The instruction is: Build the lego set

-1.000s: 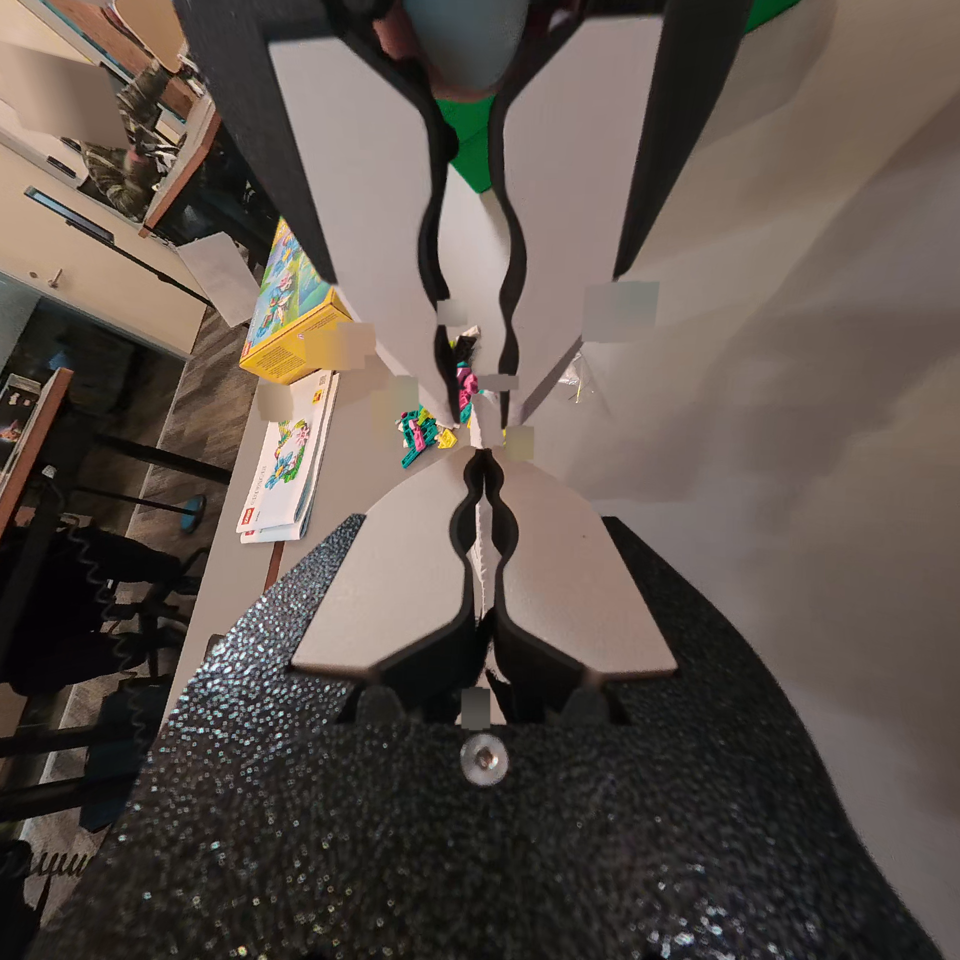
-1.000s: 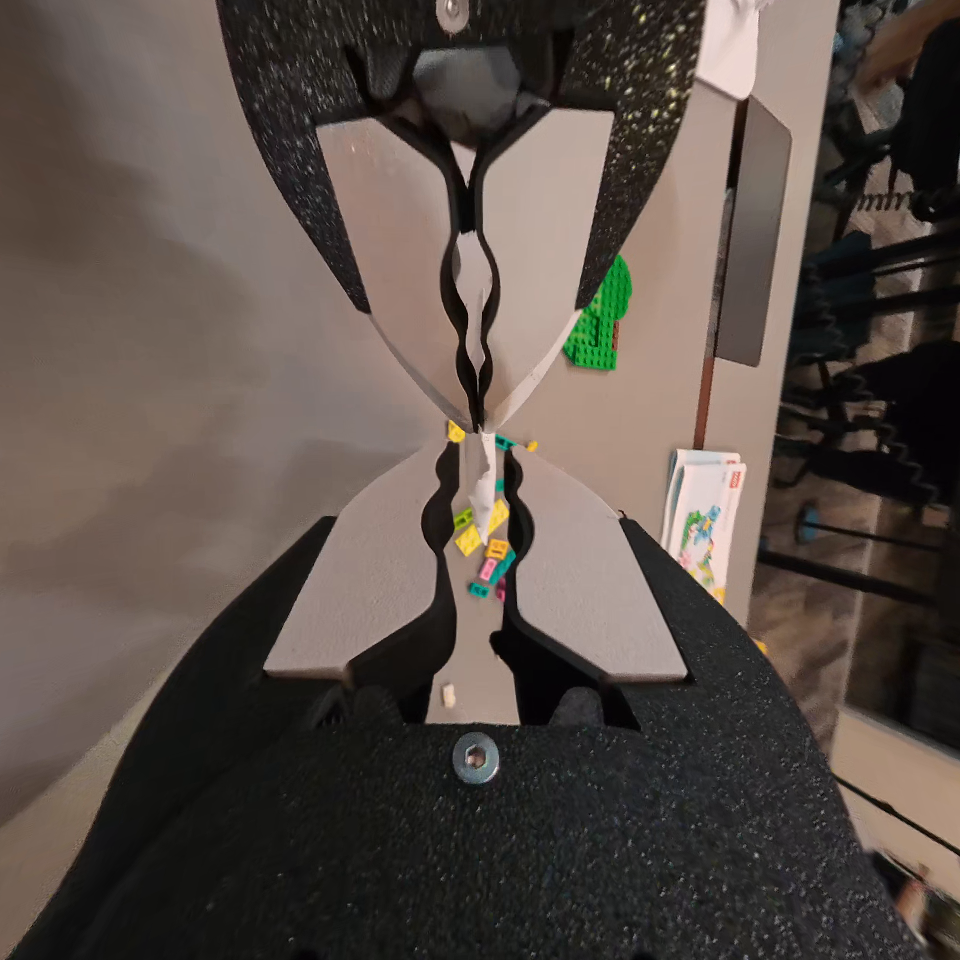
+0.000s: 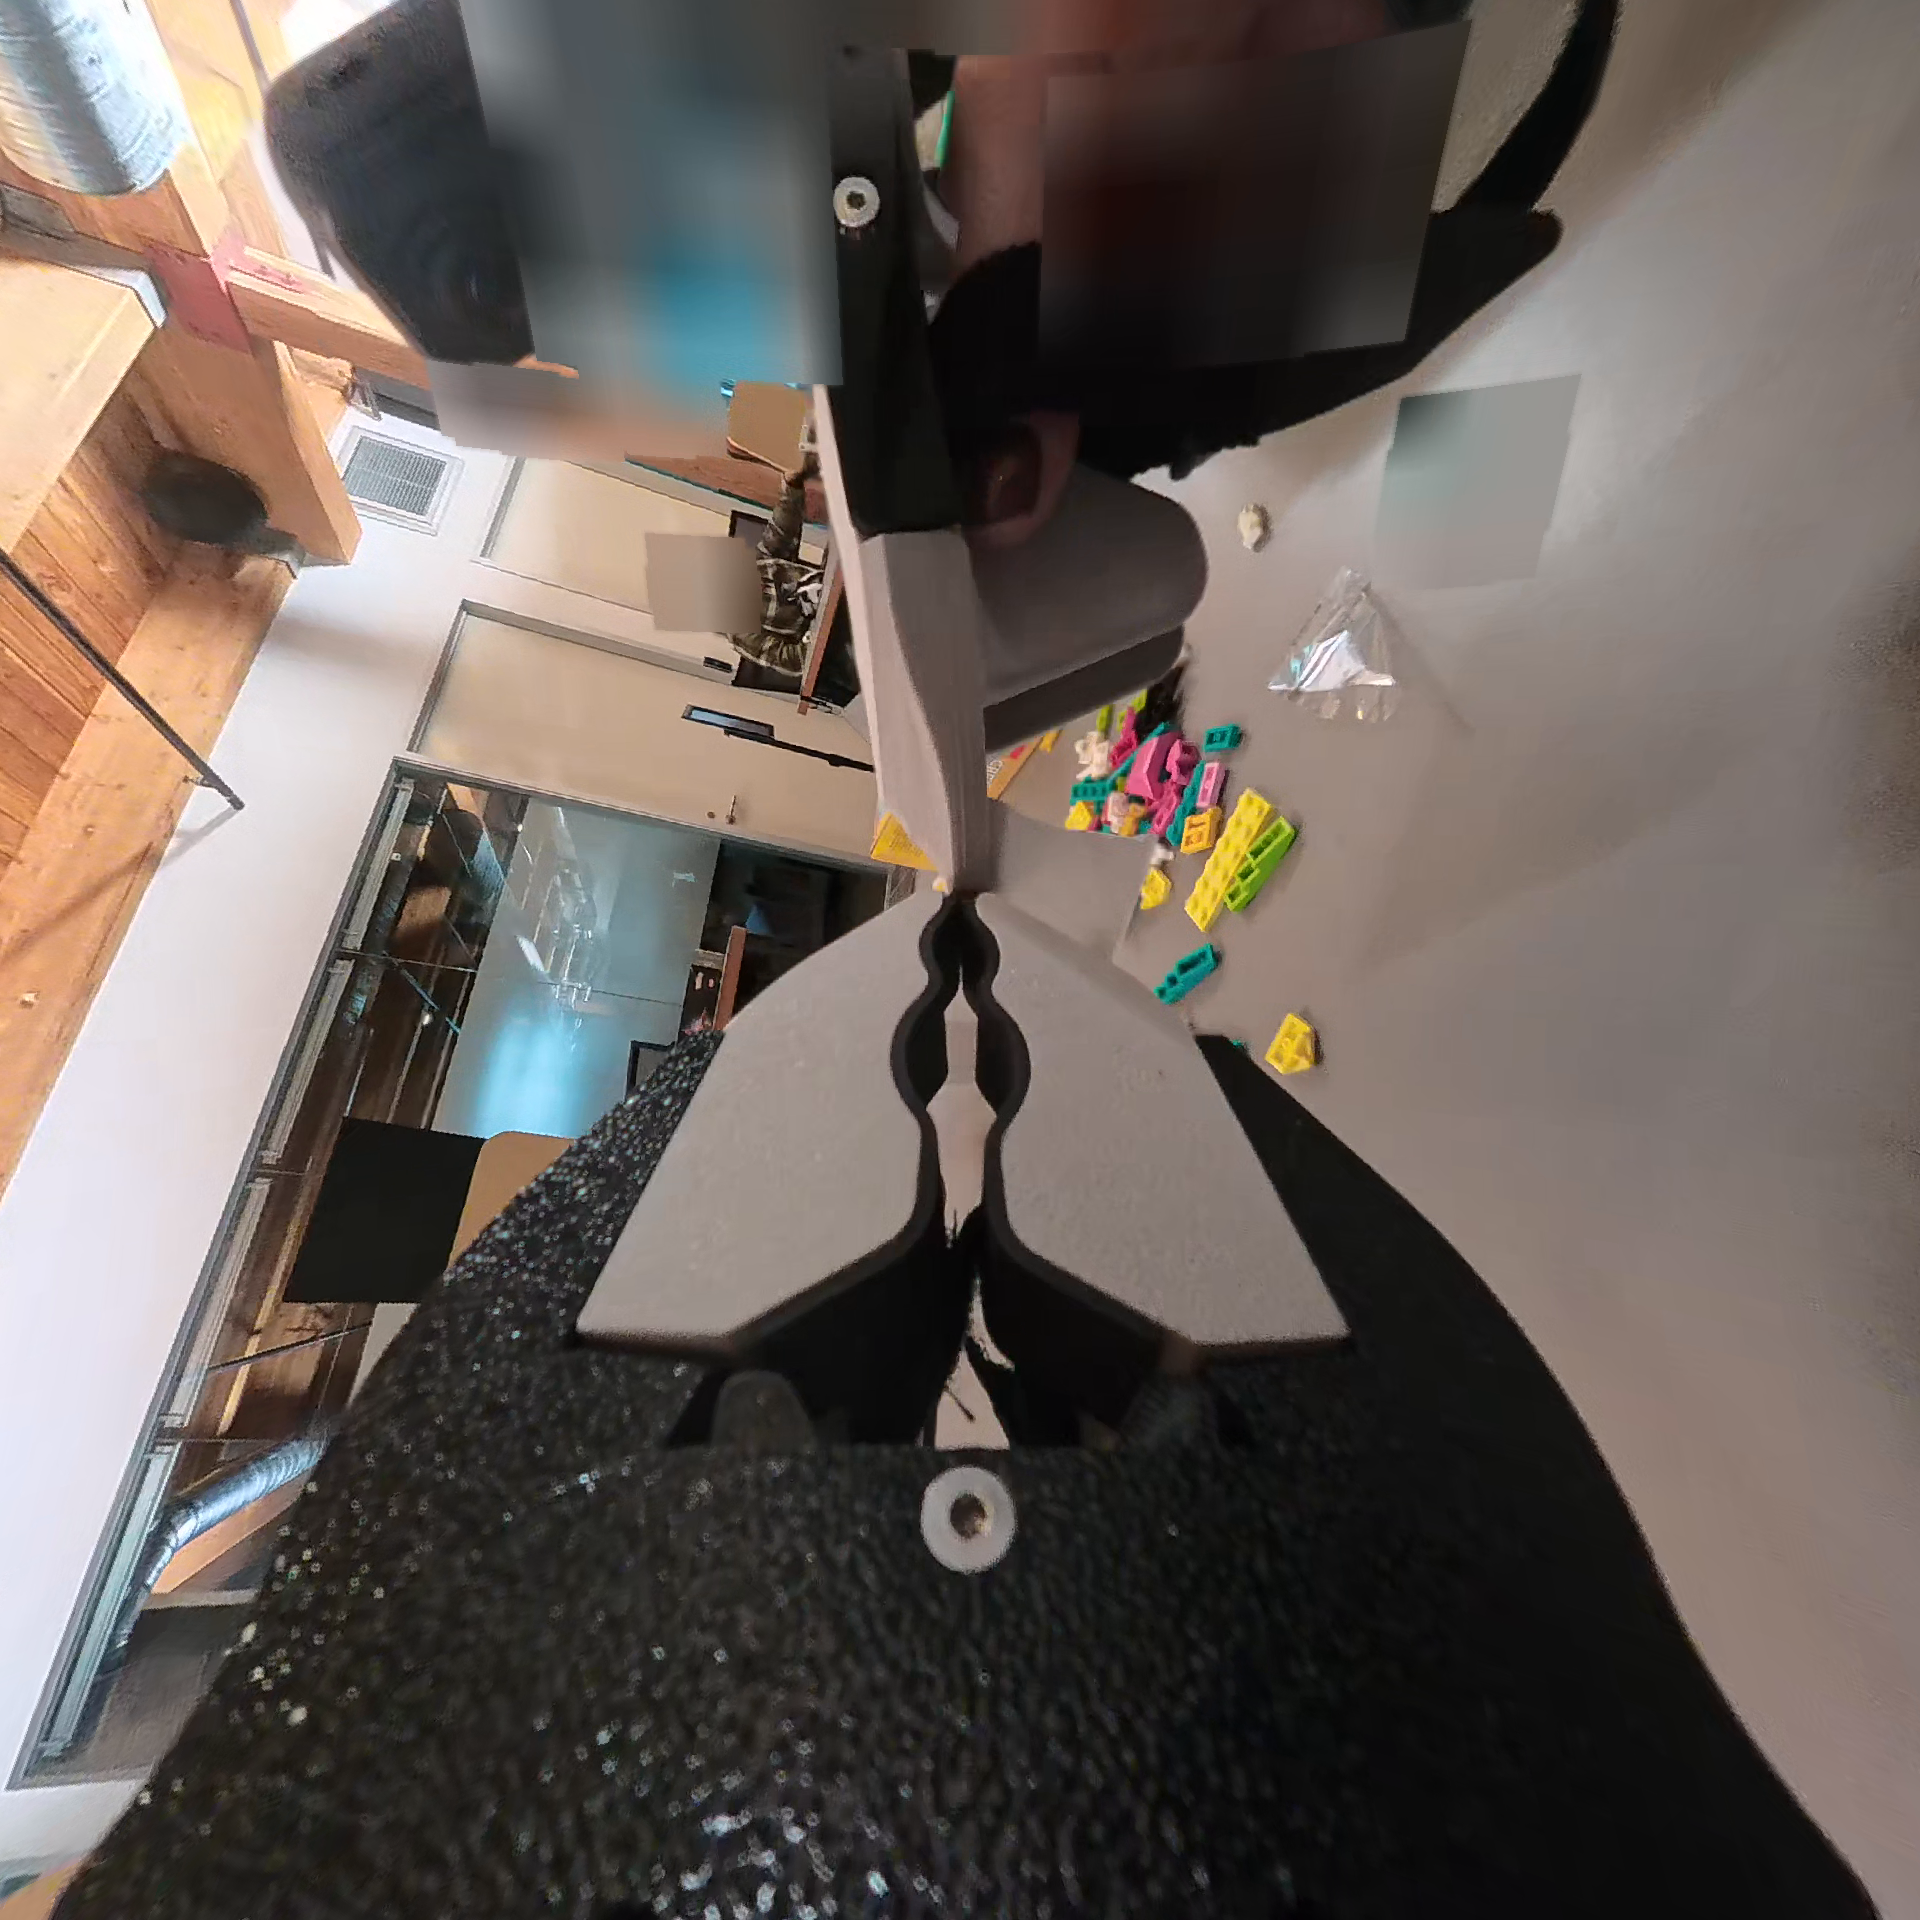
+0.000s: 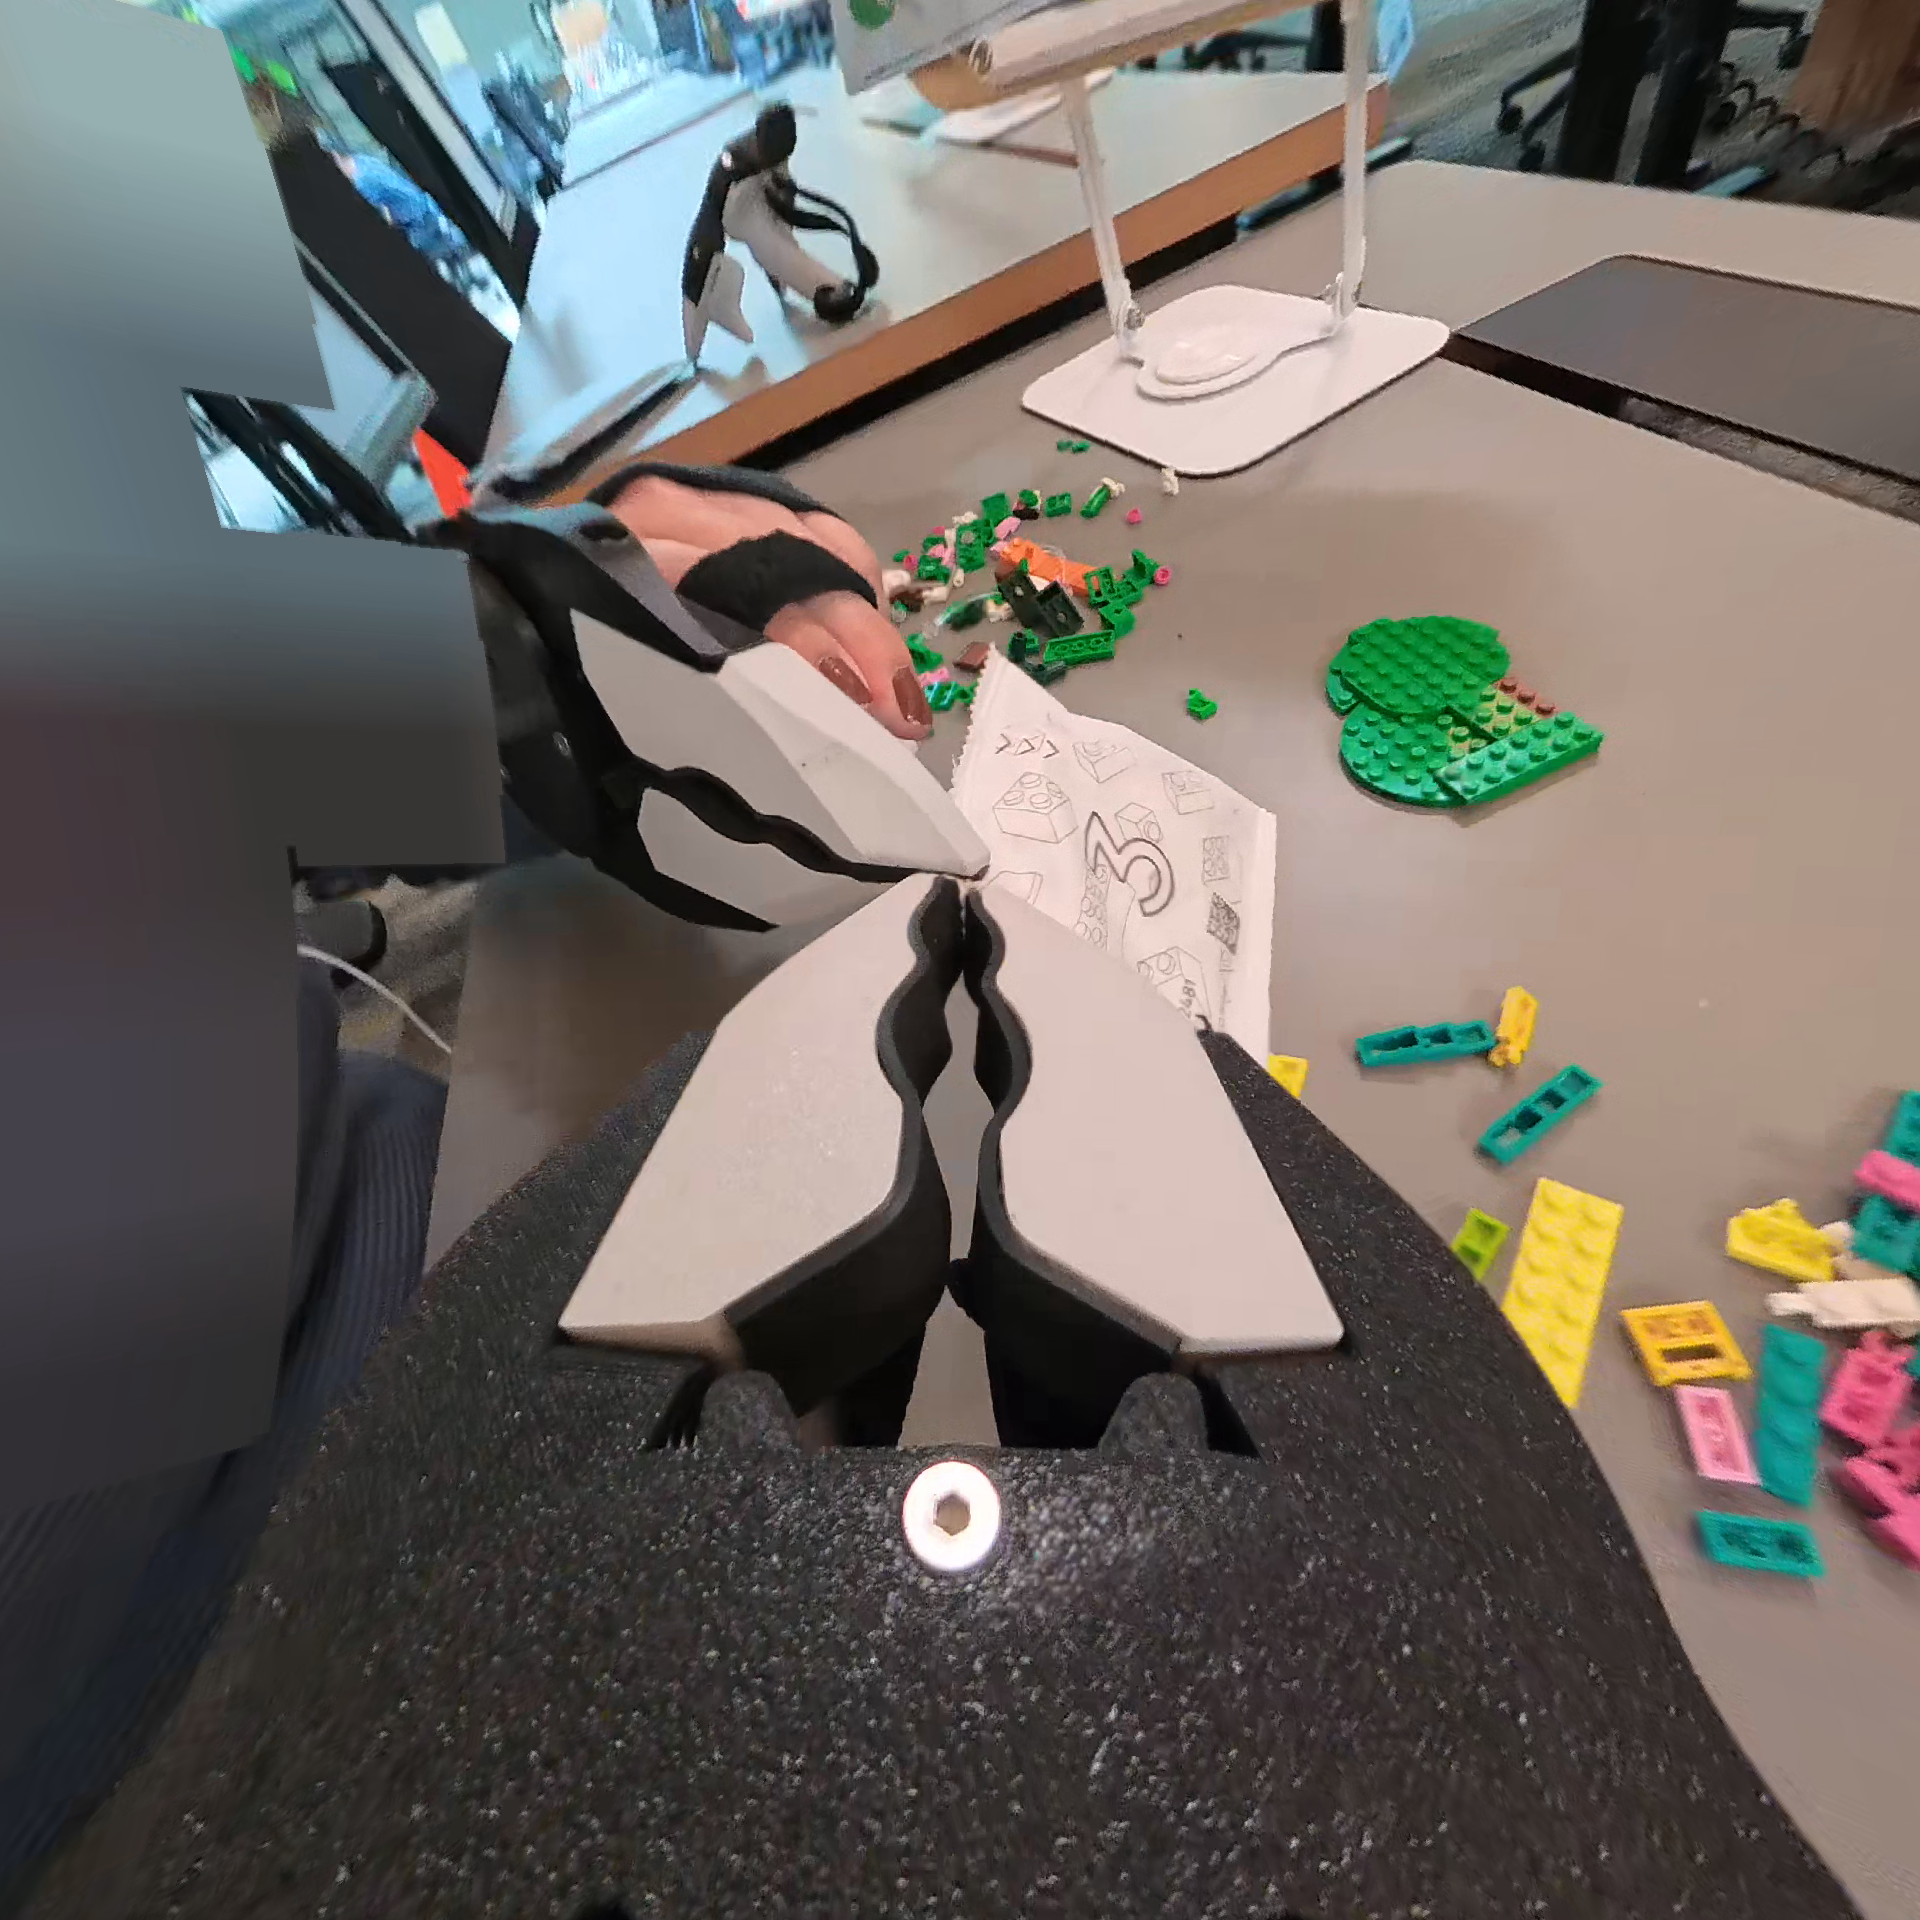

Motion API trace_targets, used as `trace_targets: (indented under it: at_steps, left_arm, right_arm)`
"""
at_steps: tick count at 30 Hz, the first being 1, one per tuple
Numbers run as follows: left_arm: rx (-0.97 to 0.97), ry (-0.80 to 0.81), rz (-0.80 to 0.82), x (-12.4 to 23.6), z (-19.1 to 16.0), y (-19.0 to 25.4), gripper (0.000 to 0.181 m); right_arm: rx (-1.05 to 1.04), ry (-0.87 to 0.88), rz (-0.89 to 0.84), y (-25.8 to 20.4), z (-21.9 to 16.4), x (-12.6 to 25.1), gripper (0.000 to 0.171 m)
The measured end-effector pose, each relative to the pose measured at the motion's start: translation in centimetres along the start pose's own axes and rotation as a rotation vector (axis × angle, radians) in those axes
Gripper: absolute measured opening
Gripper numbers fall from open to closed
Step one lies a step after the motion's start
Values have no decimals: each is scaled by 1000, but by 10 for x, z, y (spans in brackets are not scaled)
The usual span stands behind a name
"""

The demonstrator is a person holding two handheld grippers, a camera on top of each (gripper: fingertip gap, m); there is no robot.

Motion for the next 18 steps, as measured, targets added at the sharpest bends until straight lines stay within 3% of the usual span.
trace_targets:
  at_steps: [10,18]
  left_arm:
    - [-55,-37,-1,6,-8,31,0]
    - [-29,-43,-8,11,-12,41,0]
  right_arm:
    - [-267,199,47,8,-49,-14,0]
    - [-339,234,63,9,-64,-22,0]
Point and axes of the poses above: each gripper's, where its closed fingertips meet, x back along the fingers, z out of its top, y = z × x across the jaws, the point moved 10 cm from there along x, back along the fingers, and after that the axes turned 7 degrees about y, right-handed, at the moved point
